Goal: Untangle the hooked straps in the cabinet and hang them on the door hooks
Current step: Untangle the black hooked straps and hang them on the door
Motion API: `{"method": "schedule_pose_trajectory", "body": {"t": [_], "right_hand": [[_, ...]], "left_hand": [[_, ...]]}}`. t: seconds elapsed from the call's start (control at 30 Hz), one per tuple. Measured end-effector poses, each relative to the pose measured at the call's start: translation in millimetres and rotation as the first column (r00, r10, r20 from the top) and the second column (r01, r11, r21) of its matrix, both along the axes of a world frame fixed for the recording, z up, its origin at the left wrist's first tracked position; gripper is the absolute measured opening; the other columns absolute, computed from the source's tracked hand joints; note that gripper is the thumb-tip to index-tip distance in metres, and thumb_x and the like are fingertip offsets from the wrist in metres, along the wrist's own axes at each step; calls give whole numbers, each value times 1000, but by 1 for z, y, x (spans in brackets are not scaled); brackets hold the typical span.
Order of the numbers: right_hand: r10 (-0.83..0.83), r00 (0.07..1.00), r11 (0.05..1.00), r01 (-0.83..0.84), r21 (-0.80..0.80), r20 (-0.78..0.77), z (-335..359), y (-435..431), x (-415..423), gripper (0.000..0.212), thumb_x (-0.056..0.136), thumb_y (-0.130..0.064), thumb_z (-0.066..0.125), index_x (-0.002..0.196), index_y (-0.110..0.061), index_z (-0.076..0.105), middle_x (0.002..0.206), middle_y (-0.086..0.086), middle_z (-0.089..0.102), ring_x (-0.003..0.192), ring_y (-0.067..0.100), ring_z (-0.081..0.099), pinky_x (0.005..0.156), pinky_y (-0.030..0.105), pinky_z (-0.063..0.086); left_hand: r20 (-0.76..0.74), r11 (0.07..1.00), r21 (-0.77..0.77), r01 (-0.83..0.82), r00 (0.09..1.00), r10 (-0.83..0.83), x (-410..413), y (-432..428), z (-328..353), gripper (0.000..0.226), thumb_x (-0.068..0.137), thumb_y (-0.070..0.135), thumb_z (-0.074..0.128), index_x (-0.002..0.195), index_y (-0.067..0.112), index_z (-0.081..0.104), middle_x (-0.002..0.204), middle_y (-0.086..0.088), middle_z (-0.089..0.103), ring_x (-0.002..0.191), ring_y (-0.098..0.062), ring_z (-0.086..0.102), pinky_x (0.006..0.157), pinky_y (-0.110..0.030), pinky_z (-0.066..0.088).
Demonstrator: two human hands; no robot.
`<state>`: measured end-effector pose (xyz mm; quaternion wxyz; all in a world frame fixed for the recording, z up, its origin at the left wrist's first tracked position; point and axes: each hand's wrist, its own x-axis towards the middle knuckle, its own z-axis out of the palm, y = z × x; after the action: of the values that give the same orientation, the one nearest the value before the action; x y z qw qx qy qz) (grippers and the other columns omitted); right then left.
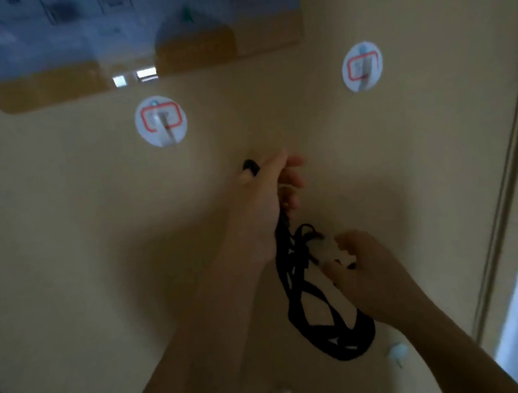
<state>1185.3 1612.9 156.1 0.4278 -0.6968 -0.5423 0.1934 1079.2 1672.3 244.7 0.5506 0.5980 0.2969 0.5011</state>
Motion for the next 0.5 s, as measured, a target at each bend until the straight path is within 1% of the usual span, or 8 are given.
{"method": "schedule_pose_trajectory", "body": {"t": [0.03,0.1,0.17,0.23,0.3,0.33,0.4,0.5], "right_hand": [[27,999,999,-26,40,-30,0,-3,-2,48,89,-33,51,133,-17,42,134,2,48,116,19,51,93,29,43],[170,963,983,-151,104,-208,-1,-3,-10,28,89,-31,48,116,-22,54,114,-3,61,100,17,60,82,26,48],[267,855,964,-233,131,-445,-6,2,-18,11,87,-22,51,94,-26,58,102,-1,65,90,13,62,75,22,46],[324,676,940,-307,146,-662,-14,7,-20,18,78,-20,53,95,-23,58,97,5,67,86,19,64,80,29,47],[436,496,869,-450,208,-751,-26,4,-21,42,71,-23,53,112,-17,54,84,3,70,77,20,65,78,33,52],[473,485,836,-510,202,-736,-32,1,-22,46,71,-23,56,117,-18,52,77,1,69,72,19,64,75,32,53],[507,571,811,-570,132,-646,-38,-5,-26,36,77,-15,61,112,-20,51,63,-3,61,62,16,58,70,33,49],[440,623,868,-480,128,-647,-36,-2,-32,21,89,0,49,102,-16,53,51,-4,48,48,13,46,59,33,45]], "left_hand": [[21,1000,-12,20,1000,-20,4,1,-6,33,95,28,44,70,17,62,49,10,50,38,-4,41,37,-16,33],[63,998,-33,48,997,-46,10,2,-14,36,95,27,43,67,17,62,47,10,46,37,-4,37,37,-17,32],[120,996,-61,63,991,-56,15,4,-20,35,95,26,43,67,16,61,46,9,43,37,-4,35,37,-17,31],[175,995,-84,58,984,-43,17,7,-24,34,95,26,43,67,14,59,44,10,40,36,-4,33,37,-17,30],[223,991,-123,42,975,-14,15,13,-28,34,95,25,43,66,14,57,43,10,38,35,-4,32,37,-17,29],[257,987,-154,41,966,0,13,16,-31,34,95,25,42,65,14,55,42,10,37,34,-3,32,36,-17,29],[311,976,-215,31,950,38,7,23,-36,36,95,25,42,63,14,53,42,10,37,34,-4,32,35,-17,29],[192,975,-212,-62,976,103,-2,27,-47,38,95,34,44,65,15,55,45,8,46,39,-7,42,40,-19,37]]}}
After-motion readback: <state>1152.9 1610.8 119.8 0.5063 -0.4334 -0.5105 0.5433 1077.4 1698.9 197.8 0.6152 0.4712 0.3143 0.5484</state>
